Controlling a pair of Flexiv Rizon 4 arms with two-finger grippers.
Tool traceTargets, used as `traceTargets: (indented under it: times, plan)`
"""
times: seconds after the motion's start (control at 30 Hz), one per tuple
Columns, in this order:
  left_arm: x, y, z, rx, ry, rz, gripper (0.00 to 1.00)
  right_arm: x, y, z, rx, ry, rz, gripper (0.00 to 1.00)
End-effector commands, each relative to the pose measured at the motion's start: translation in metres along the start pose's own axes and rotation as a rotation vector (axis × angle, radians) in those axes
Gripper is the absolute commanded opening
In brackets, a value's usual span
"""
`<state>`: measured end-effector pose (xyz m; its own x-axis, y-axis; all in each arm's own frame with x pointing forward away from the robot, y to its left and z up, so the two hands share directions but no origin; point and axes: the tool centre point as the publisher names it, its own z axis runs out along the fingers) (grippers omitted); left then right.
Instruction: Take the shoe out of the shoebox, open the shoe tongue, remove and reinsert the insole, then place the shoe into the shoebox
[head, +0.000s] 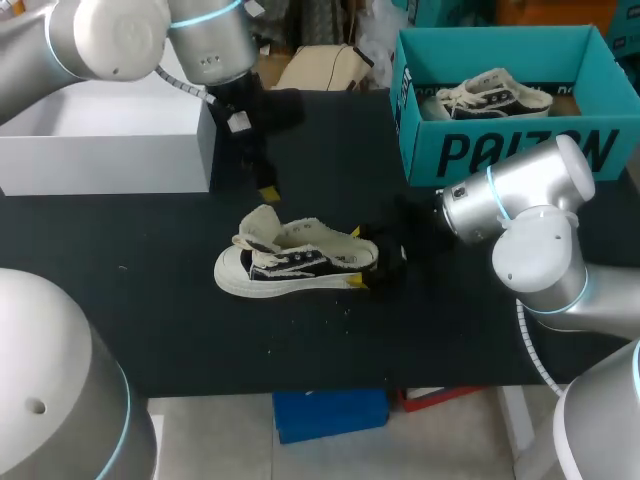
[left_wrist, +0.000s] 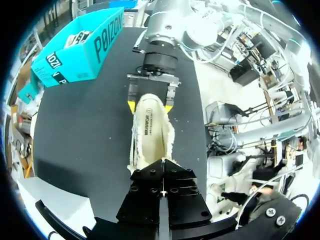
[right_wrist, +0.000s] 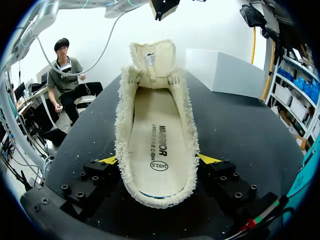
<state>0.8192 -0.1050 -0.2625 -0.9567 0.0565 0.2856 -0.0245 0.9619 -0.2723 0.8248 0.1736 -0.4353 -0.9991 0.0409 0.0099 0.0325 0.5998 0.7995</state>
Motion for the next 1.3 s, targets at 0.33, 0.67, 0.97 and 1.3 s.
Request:
traceTargets:
  times: [0.33, 0.67, 0.97, 1.3]
  plan:
    - [-0.015, -0.001, 0.011, -0.037, 0.341, 0.365, 0.0, -0.001, -0.004, 0.005, 0.003, -0.001, 0.002, 0.0]
    - [-0.013, -0.009, 0.013, -0.06, 0.267, 0.241, 0.0, -0.001, -0.004, 0.005, 0.003, -0.001, 0.002, 0.0]
    - [-0.01, -0.014, 0.017, -0.032, 0.232, 0.245, 0.0, -0.001, -0.004, 0.005, 0.003, -0.001, 0.002, 0.0]
    - [-0.01, -0.014, 0.017, -0.032, 0.232, 0.245, 0.0, -0.001, -0.004, 0.005, 0.003, -0.001, 0.002, 0.0]
